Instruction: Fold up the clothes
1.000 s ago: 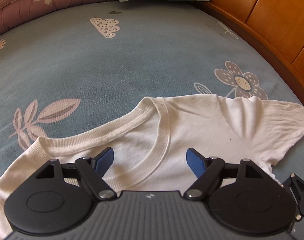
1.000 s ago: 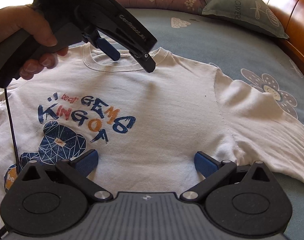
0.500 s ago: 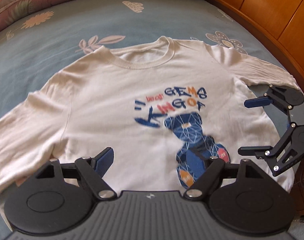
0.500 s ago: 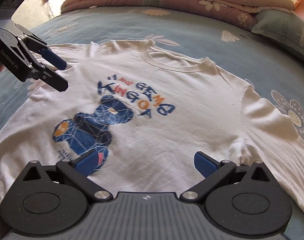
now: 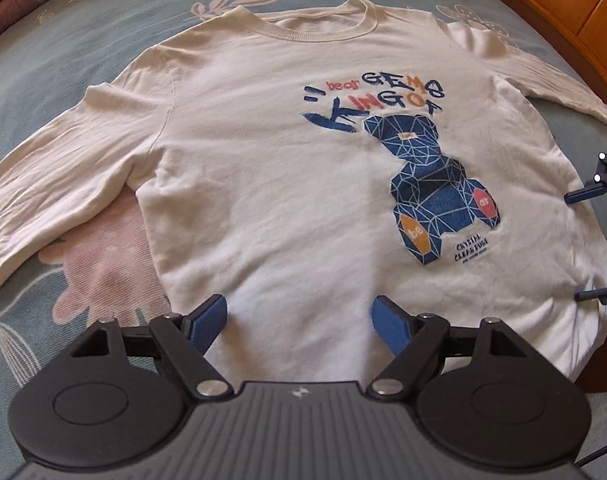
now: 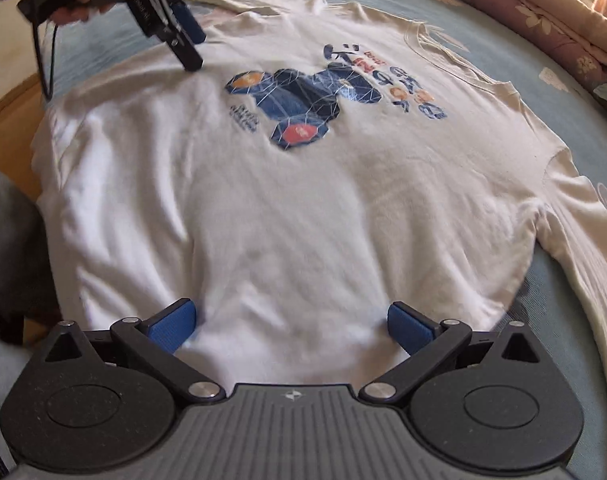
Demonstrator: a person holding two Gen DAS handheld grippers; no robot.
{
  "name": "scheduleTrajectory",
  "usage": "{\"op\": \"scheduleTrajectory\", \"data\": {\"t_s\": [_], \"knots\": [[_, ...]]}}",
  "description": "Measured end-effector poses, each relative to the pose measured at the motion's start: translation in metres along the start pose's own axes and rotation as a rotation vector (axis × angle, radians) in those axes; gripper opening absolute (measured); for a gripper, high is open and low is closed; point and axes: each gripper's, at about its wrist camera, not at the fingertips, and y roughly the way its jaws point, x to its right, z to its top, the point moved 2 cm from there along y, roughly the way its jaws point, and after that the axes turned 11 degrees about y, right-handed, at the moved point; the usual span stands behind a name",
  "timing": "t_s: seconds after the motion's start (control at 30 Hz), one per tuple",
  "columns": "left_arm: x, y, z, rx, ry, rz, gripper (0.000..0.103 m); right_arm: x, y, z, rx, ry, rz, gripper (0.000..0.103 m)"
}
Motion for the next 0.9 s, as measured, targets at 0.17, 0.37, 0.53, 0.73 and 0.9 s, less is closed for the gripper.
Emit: {"op": "scheduleTrajectory", "data": {"t_s": [0.17, 0.37, 0.53, 0.73, 0.9], "knots": [[0.046, -0.019, -0.011, 0.013, 0.206, -0.047, 0.080, 0.003, -0.004, -0.009, -0.025, 0.010, -0.005, 0.103], [0.098, -0.028, -0.034, -0.024, 0.331, -0.198, 0.080, 0.002, -0.003, -0.009, -0.002, 0.022, -0.003, 0.103], [0.123, -0.026, -0.048, -0.055, 0.322, -0.302, 0.079, 0.000, -0.005, -0.006, -0.006, 0.001, -0.009, 0.103], [0.136, -0.029, -0.054, -0.057, 0.386, -0.393, 0.079, -0.037, -0.017, 0.007, 0.097, -0.211, 0.153, 0.103], [0.143, -0.017, -0.054, -0.093, 0.416, -0.449, 0.079, -0.066, 0.006, 0.031, 0.145, -0.239, 0.239, 0.103]]}}
